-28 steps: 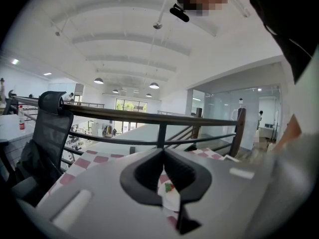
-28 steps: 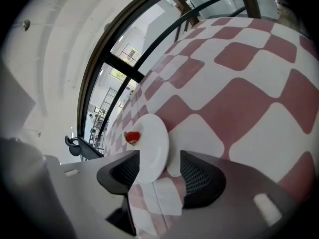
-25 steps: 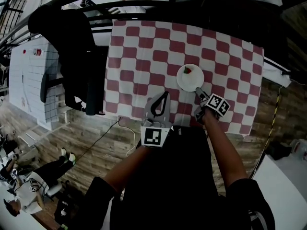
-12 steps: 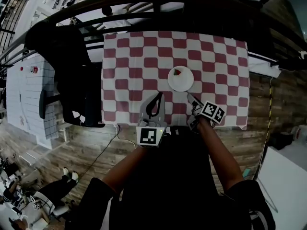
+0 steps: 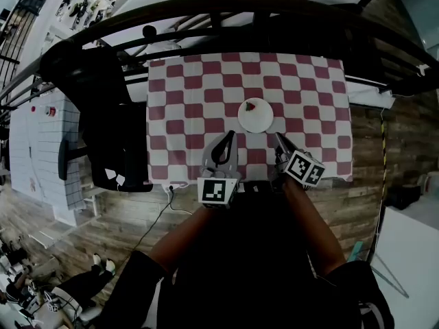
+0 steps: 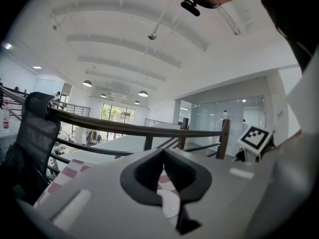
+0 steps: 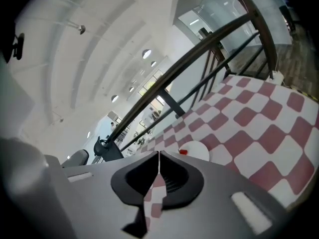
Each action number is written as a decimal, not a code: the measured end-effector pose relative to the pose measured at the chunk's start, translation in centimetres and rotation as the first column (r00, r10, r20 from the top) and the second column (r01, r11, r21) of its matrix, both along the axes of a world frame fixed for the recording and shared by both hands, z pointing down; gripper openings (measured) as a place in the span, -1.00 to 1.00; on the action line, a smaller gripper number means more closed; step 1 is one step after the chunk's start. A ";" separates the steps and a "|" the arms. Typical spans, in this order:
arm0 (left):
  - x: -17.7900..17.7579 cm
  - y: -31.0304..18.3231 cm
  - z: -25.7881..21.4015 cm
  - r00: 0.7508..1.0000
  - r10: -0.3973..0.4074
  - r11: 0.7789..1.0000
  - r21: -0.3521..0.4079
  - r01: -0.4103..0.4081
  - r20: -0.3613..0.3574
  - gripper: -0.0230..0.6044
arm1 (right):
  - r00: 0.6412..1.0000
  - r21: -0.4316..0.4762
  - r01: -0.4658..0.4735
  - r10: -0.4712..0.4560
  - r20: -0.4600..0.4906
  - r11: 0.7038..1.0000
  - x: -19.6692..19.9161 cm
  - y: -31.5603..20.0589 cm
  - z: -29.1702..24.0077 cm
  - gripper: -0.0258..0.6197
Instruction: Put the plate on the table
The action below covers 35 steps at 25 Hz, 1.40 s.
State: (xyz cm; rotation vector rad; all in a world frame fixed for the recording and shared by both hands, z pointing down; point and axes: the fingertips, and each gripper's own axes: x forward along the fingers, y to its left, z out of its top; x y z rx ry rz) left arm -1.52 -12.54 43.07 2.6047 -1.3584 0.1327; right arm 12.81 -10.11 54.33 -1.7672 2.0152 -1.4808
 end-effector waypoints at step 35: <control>-0.1 6.1 -6.8 0.993 0.106 0.985 0.144 -0.098 -0.053 -0.90 | 0.817 0.485 0.164 0.157 -0.554 0.859 -7.6 6.7 -18.0 -0.92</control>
